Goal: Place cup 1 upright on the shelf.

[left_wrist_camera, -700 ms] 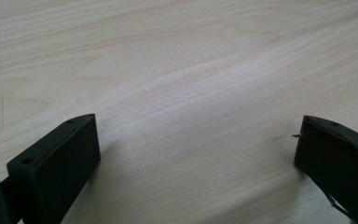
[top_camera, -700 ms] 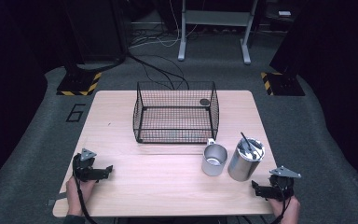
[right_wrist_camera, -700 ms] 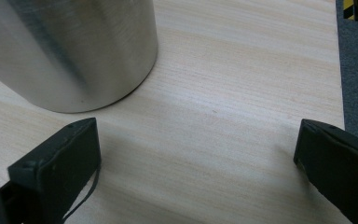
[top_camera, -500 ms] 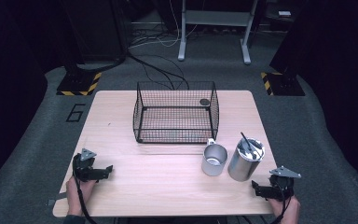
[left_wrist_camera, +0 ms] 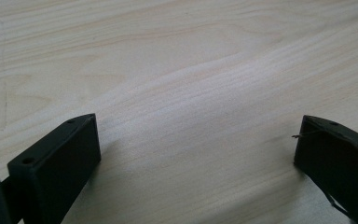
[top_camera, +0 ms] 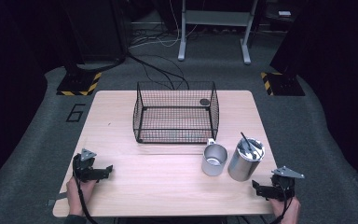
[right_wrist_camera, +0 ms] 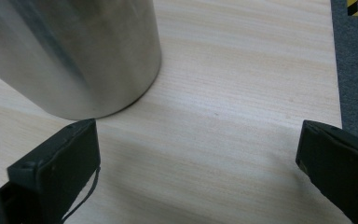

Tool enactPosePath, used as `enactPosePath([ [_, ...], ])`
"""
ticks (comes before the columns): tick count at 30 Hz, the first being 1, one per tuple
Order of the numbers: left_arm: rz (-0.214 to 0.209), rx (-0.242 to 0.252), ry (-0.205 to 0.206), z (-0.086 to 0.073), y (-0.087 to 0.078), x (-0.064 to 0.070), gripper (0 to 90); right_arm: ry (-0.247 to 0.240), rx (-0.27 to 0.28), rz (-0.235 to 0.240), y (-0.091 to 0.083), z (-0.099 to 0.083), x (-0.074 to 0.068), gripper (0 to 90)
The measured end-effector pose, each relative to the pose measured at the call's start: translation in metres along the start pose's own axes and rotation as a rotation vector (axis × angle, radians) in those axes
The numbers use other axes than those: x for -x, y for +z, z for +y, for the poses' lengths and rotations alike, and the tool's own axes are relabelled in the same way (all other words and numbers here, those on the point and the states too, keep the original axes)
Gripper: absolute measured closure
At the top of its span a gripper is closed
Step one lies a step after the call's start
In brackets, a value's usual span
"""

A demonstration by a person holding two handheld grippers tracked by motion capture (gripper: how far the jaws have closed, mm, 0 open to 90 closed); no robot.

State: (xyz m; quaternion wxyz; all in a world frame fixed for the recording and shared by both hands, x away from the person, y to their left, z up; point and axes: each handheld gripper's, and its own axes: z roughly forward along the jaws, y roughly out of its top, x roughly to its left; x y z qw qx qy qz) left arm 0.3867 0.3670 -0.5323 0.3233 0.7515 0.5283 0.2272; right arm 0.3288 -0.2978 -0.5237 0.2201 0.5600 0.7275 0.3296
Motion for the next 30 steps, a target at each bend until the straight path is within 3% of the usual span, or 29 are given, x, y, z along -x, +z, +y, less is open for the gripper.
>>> enactPosePath([
  [15, 0.002, 0.003, 0.0, 0.0, 0.0, 0.0, 0.2, -0.074, 0.127, 0.107, -0.038, 0.028, -0.033, 0.0],
  [22, 0.002, 0.003, 0.0, 0.0, 0.0, 0.0, 0.2, -0.068, 0.174, 0.129, -0.046, 0.038, -0.037, 0.0],
  [30, 0.001, 0.001, -0.003, 0.0, 0.0, 0.0, 0.2, -0.095, 0.251, 0.151, -0.051, 0.064, -0.043, 0.0],
])
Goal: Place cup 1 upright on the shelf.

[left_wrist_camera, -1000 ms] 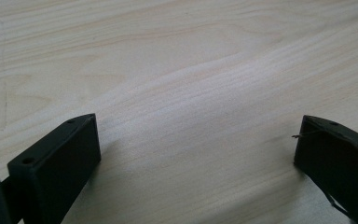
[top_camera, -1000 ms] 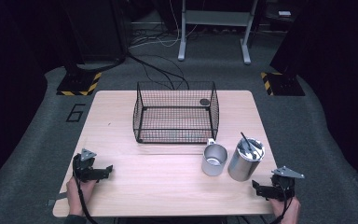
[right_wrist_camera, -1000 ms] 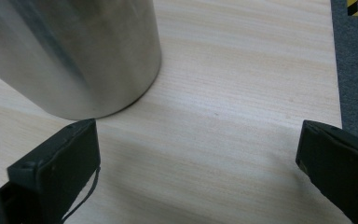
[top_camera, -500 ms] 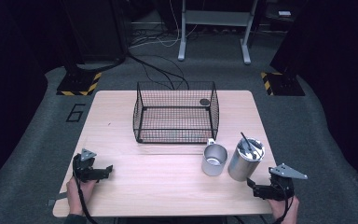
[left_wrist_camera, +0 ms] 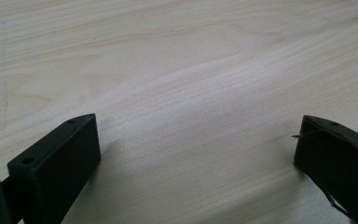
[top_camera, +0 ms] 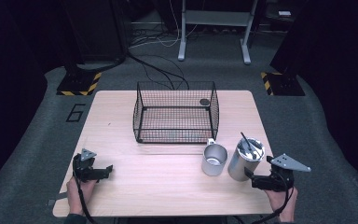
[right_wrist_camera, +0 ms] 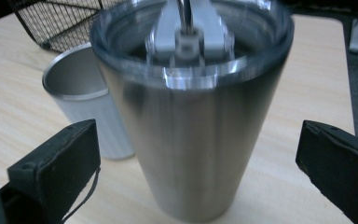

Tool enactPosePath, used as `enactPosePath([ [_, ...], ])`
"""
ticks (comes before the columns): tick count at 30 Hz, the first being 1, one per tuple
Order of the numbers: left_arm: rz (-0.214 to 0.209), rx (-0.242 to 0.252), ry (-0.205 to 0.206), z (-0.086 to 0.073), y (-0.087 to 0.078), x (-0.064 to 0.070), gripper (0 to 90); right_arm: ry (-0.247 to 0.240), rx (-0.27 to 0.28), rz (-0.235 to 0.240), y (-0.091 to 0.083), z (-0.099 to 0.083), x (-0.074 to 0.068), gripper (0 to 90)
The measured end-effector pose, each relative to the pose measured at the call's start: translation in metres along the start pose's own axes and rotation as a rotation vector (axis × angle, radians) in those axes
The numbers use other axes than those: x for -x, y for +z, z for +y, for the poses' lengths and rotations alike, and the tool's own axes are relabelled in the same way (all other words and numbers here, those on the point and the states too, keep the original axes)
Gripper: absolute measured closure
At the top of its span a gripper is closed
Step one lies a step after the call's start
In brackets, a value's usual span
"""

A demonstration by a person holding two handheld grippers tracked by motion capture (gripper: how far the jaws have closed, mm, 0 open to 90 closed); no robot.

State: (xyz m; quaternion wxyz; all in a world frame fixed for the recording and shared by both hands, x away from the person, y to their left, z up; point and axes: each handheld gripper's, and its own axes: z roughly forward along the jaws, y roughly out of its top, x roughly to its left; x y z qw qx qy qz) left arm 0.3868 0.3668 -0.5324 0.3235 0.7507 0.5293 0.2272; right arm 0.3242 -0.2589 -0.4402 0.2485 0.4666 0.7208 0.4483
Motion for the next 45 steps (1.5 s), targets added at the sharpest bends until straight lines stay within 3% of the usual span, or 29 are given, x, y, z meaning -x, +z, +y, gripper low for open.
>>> enactPosePath([
  [7, 0.001, 0.003, 0.0, 0.0, 0.0, 0.0, 0.1, -0.006, 0.009, 0.019, 0.011, 0.011, 0.002, 0.0],
  [26, 0.002, -0.009, -0.002, 0.001, 0.0, -0.001, 0.1, 0.016, 0.062, 0.033, 0.039, 0.016, 0.0, 0.6],
  [29, 0.008, -0.001, -0.003, 0.001, 0.001, 0.0, 0.2, 0.014, 0.07, 0.032, 0.039, 0.016, 0.0, 1.0],
  [36, 0.004, 0.001, -0.003, 0.001, 0.001, -0.001, 0.2, -0.029, 0.083, -0.017, 0.037, 0.015, -0.005, 3.1],
  [45, 0.004, 0.001, -0.002, 0.001, 0.001, -0.001, 0.2, -0.033, 0.082, -0.009, 0.032, 0.015, -0.003, 3.6],
])
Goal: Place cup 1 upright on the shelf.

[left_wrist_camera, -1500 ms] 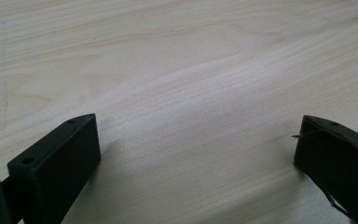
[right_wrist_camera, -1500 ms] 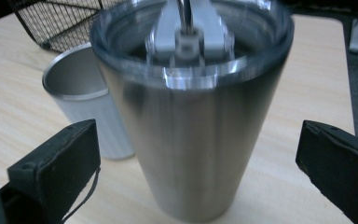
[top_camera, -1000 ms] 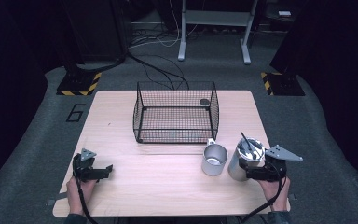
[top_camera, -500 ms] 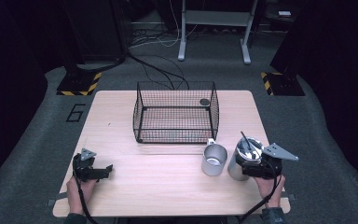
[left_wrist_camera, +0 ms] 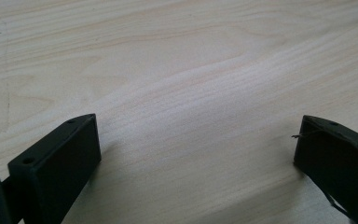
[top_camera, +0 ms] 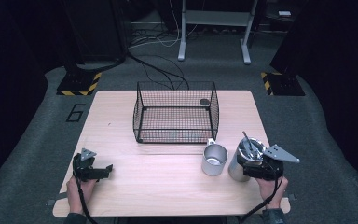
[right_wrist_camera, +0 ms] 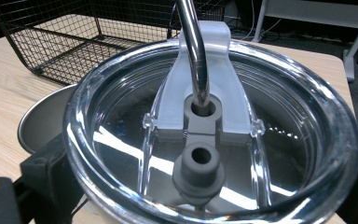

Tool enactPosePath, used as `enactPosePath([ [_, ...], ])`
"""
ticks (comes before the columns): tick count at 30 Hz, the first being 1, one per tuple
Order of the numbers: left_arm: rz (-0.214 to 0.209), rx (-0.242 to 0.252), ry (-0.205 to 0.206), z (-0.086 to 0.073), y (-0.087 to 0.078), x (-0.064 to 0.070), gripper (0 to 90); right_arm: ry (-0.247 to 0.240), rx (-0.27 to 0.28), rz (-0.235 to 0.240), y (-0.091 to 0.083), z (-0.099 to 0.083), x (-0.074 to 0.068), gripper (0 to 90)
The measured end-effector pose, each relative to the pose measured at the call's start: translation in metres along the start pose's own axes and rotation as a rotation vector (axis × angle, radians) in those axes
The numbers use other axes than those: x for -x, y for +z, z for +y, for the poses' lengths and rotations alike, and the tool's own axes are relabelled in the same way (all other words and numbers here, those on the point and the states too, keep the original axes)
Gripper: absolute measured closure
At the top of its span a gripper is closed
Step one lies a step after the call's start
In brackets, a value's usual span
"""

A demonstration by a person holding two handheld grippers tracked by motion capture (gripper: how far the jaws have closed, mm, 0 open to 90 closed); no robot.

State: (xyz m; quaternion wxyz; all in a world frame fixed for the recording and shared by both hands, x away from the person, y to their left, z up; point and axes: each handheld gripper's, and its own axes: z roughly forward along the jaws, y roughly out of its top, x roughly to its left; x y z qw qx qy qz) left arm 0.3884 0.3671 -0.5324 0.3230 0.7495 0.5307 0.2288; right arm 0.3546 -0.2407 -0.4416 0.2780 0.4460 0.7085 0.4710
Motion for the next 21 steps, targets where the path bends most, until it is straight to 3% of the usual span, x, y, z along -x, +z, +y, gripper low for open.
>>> enactPosePath([
  [10, 0.0, 0.0, 0.0, 0.0, 0.0, 0.0, 0.3, -0.024, -0.027, 0.006, -0.014, 0.006, -0.008, 3.6],
  [21, -0.002, -0.011, 0.003, 0.0, -0.001, 0.0, 0.3, -0.018, -0.048, 0.028, -0.029, 0.003, -0.017, 3.6],
])
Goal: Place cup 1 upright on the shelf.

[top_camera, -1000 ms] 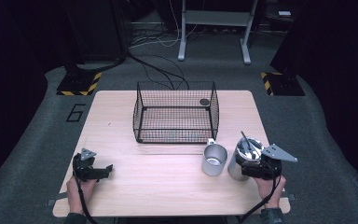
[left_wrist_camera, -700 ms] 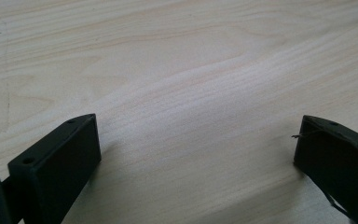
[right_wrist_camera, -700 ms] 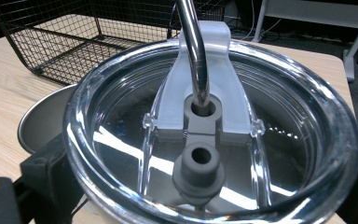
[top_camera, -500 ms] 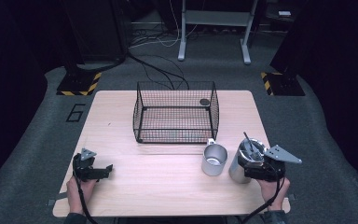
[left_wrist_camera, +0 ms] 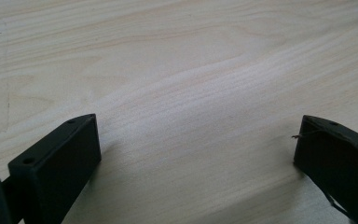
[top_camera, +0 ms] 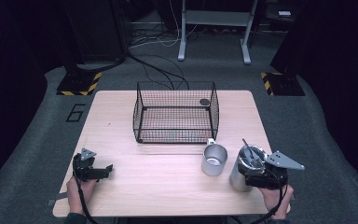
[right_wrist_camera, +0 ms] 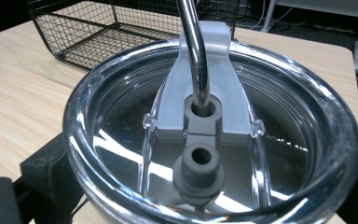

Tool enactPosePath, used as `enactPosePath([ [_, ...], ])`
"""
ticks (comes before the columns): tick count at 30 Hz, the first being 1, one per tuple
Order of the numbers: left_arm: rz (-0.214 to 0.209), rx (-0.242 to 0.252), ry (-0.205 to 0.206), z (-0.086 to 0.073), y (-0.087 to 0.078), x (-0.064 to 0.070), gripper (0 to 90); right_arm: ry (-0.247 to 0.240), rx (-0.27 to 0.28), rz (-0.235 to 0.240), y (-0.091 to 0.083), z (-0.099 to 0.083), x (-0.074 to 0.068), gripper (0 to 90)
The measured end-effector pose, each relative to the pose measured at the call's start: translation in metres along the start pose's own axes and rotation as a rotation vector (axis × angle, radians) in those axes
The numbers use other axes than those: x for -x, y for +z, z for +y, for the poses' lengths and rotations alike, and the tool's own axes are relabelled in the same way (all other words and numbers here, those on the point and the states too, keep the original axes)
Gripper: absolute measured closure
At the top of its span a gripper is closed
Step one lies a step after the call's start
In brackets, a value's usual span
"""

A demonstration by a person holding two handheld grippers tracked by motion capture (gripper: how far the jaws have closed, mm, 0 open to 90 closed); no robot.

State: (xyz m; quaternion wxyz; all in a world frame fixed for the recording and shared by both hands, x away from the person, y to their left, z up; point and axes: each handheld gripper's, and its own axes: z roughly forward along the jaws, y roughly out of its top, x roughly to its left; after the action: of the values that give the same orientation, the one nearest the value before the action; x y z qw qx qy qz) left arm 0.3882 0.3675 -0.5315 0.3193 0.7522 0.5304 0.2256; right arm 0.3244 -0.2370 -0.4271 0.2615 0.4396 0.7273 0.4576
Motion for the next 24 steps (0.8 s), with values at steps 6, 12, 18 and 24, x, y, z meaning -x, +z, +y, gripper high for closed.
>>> enactPosePath([
  [6, 0.0, 0.001, 0.0, 0.0, 0.0, 0.0, 0.3, 0.003, -0.005, 0.014, -0.006, -0.001, -0.007, 3.6],
  [12, 0.0, 0.001, 0.0, 0.0, 0.0, 0.0, 0.3, -0.004, -0.01, 0.039, -0.01, 0.0, -0.018, 3.6],
  [18, 0.0, 0.0, 0.0, 0.0, 0.0, 0.0, 0.3, -0.024, -0.018, 0.073, -0.01, 0.002, -0.032, 3.6],
  [24, 0.0, 0.001, -0.001, 0.0, 0.0, 0.0, 0.3, -0.034, -0.021, 0.115, -0.01, 0.006, -0.045, 3.6],
])
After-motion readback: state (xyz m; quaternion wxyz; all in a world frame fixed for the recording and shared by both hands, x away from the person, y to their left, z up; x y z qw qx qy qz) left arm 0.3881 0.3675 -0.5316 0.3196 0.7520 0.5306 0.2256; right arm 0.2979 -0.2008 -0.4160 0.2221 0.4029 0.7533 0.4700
